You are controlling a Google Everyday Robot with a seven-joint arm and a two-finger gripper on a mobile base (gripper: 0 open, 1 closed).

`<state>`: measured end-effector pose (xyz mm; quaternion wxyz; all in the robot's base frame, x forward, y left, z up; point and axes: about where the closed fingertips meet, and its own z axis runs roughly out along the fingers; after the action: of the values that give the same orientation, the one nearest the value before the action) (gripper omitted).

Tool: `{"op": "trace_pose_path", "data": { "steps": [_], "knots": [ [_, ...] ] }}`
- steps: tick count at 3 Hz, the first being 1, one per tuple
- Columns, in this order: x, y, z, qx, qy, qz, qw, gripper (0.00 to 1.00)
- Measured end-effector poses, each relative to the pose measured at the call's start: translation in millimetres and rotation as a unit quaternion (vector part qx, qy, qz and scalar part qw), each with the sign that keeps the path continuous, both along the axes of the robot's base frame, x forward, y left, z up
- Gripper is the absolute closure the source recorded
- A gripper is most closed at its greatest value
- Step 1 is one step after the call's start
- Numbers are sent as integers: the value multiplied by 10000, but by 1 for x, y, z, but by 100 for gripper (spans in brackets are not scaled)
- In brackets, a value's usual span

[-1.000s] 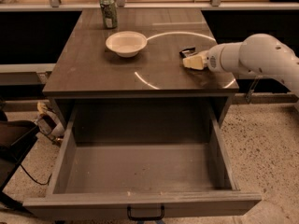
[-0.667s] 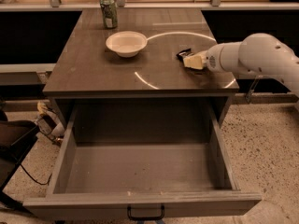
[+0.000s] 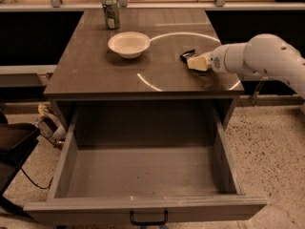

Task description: Place rxbar chocolate into top drawer

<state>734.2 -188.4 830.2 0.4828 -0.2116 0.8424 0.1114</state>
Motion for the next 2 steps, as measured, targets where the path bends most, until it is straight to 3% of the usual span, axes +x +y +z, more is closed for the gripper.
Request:
{"op": "trace_pose_path", "data": {
  "steps": [2],
  "knots": [
    [-39,3,55,-340,-185,476,9981,100]
  ]
}}
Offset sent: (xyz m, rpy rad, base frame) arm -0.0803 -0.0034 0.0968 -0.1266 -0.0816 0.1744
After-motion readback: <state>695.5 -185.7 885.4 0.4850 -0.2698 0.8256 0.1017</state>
